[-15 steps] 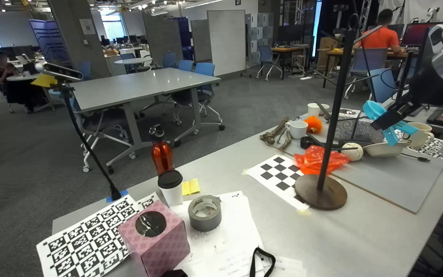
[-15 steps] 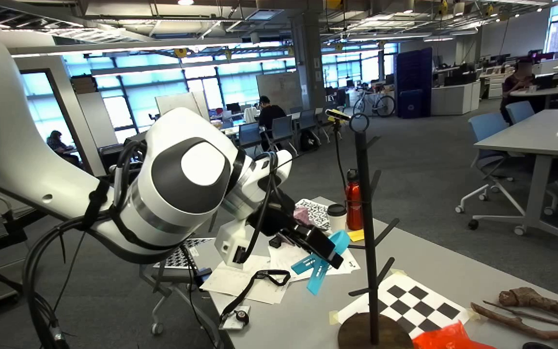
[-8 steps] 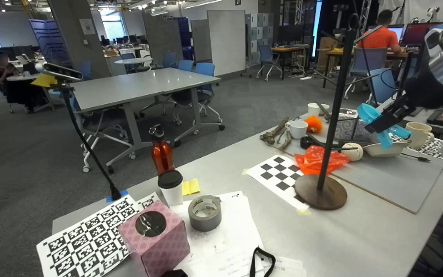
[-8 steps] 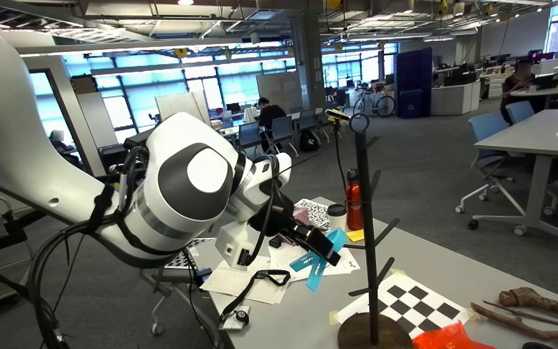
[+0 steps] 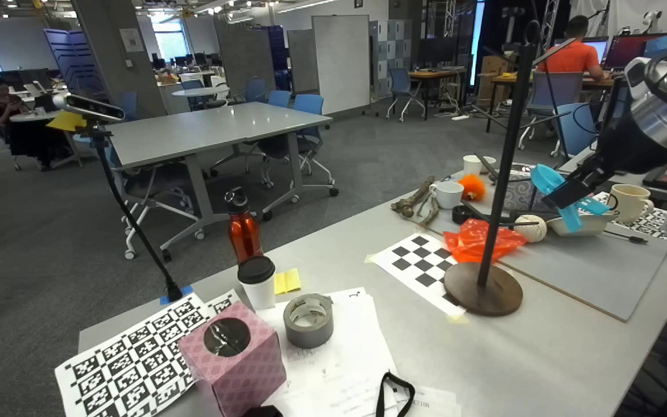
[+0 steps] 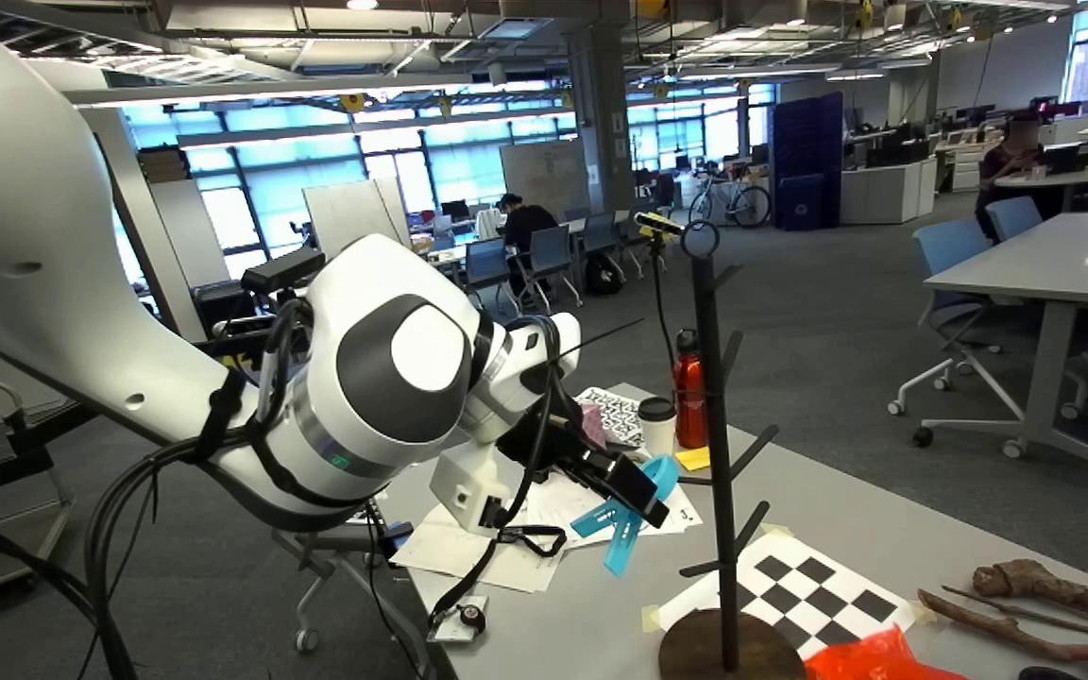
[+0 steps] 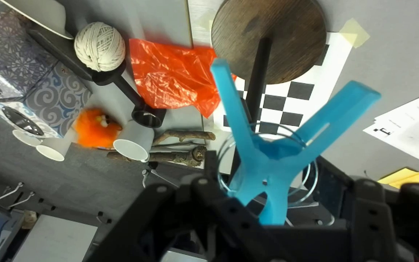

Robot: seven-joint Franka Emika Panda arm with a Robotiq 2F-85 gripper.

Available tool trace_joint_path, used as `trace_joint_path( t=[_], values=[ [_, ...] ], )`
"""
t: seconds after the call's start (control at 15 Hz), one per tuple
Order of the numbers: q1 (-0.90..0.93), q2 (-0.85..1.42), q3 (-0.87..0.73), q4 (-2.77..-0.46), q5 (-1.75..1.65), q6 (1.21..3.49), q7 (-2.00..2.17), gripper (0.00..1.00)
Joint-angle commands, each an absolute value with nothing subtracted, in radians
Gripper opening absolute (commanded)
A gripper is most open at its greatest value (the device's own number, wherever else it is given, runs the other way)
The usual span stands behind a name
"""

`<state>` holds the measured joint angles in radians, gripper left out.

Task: Hang the blue clip on the wooden stand

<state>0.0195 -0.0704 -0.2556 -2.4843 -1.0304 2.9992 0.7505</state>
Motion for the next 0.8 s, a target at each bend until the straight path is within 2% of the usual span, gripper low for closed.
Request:
trace_joint_path(
  t=[0.0, 0.27, 0.33, 0.4, 0.53, 0.73],
  values=[
    [0.017, -0.033, -0.26, -2.455, -1.025, 3.033, 0.753, 0.37],
    [0.015, -0.016, -0.262, -2.442, -1.026, 3.032, 0.755, 0.37],
    [0.016, -0.012, -0.262, -2.44, -1.023, 3.032, 0.752, 0.71],
    [0.015, -0.009, -0.262, -2.437, -1.023, 3.031, 0.753, 0.88],
    [0.015, -0.002, -0.262, -2.436, -1.02, 3.032, 0.751, 0.99],
    [0.015, 0.005, -0.262, -2.438, -1.017, 3.031, 0.747, 1.0]
  ],
)
